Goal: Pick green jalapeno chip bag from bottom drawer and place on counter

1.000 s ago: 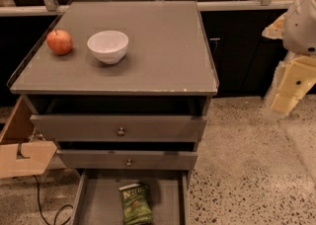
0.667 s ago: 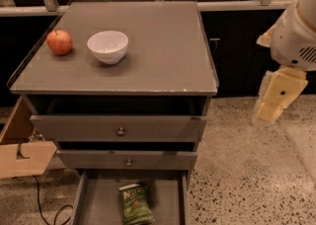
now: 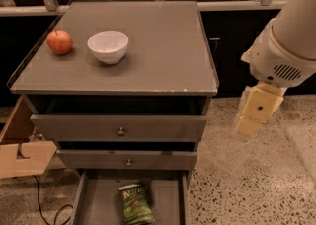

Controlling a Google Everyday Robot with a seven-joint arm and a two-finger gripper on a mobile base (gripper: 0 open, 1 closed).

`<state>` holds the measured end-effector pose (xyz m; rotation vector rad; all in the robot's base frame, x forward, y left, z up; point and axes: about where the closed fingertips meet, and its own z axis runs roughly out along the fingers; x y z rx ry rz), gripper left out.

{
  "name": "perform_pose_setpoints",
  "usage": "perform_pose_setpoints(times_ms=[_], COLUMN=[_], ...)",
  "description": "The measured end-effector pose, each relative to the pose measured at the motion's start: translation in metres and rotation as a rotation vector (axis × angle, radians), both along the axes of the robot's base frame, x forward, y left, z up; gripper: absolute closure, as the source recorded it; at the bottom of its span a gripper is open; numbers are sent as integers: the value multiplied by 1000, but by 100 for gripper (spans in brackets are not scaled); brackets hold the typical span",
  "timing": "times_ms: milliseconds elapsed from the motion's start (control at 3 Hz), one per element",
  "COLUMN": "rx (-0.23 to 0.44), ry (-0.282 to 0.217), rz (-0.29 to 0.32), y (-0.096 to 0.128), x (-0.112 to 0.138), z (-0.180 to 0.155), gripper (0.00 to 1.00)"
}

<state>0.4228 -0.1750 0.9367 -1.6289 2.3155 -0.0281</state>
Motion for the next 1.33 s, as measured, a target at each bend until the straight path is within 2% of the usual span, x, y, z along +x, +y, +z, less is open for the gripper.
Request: perform_pose_setpoints(times_ms=[667,1333], rx=[21,34], ry=[14,83], rz=[14,27], y=[9,41], x=[-6,-30], z=[-6,-37], gripper=[0,0])
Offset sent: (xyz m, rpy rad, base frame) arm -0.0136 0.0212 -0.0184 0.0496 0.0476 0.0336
